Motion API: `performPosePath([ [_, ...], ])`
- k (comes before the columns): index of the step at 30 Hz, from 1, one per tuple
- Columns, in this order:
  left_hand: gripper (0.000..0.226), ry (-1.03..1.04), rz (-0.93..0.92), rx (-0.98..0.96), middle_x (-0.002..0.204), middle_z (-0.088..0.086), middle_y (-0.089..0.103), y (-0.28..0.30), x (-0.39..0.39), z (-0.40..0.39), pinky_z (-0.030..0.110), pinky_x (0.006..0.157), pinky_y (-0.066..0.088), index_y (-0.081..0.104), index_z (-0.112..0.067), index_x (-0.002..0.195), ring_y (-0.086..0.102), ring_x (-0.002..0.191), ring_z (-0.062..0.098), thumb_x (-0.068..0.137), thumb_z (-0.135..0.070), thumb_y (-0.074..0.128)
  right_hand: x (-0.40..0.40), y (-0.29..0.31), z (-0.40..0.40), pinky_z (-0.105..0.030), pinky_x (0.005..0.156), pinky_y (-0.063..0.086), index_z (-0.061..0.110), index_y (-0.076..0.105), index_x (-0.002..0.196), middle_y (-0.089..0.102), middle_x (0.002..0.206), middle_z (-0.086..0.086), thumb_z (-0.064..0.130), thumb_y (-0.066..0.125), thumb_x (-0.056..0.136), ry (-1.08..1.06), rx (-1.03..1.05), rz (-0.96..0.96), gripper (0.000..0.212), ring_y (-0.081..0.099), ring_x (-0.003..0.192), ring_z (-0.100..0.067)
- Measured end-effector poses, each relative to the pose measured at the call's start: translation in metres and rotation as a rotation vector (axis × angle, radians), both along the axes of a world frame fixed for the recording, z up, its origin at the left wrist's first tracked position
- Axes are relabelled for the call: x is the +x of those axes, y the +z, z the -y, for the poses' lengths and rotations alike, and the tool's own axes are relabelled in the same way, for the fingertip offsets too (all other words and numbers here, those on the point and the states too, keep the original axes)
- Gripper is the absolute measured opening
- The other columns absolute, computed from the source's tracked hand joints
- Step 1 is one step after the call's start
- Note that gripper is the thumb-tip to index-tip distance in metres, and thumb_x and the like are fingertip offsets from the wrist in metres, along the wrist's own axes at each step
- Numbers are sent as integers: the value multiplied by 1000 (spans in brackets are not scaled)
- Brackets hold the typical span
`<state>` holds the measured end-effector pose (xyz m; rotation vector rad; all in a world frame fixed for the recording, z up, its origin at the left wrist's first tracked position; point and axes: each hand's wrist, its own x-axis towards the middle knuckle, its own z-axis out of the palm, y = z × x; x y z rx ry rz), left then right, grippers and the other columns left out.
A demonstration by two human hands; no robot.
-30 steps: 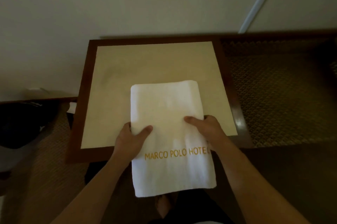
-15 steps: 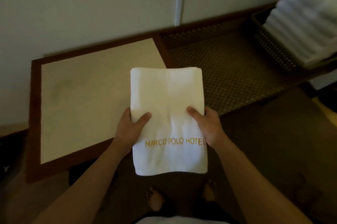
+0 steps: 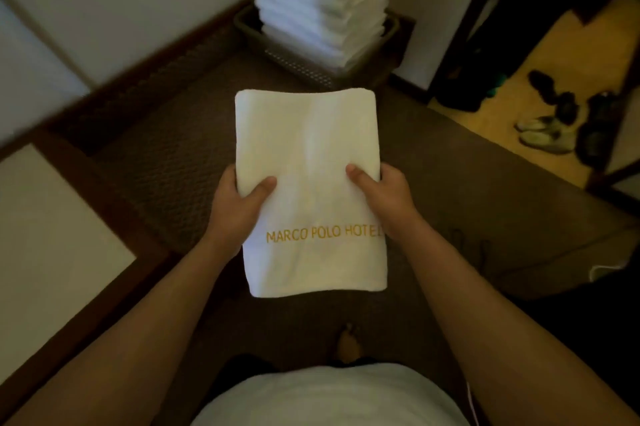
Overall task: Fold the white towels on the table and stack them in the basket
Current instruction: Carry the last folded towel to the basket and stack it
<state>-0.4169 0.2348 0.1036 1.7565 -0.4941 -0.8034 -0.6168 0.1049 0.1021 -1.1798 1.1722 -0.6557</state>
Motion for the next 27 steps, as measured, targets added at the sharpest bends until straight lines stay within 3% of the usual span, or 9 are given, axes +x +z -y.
performPosePath([
  [2, 47, -83, -10, -28, 113, -8, 71, 1, -33, 51, 27, 71, 61, 56, -25, 129, 73, 93, 7, 88, -29, 79, -42, 6, 31, -28, 68, 63, 13, 69, 108, 76, 100, -3, 28, 74, 93, -93, -19, -11, 21, 75, 83, -14],
  [5, 51, -228, -21, -36, 119, -6, 69, 3, -81, 119, 36, 79, 62, 52, -23, 134, 72, 101, 13, 90, -30, 77, -101, 11, 73, -24, 63, 61, 16, 68, 106, 76, 98, -1, 29, 74, 93, -216, -40, -37, 20, 75, 79, -11],
  [14, 51, -508, 19, -107, 118, -4, 69, 19, -177, 314, 38, 81, 62, 53, -17, 133, 71, 100, 15, 90, -30, 77, -209, 27, 207, -30, 68, 63, 24, 68, 94, 76, 95, 0, 31, 75, 92, -518, -78, -81, 10, 74, 79, -13],
  [20, 51, -584, 25, -172, 117, -9, 68, 25, -198, 472, 28, 74, 59, 56, -20, 133, 70, 98, 9, 89, -34, 78, -234, 37, 344, -42, 81, 63, 11, 70, 111, 76, 103, -1, 38, 76, 90, -597, -128, -95, 34, 75, 89, -18],
  [27, 43, -486, 51, -224, 113, -11, 67, 60, -159, 630, 30, 78, 61, 56, -22, 123, 69, 98, 7, 89, -36, 79, -195, 90, 521, -40, 79, 64, 13, 70, 113, 76, 105, -2, 37, 75, 92, -483, -191, -117, 32, 75, 89, -19],
])
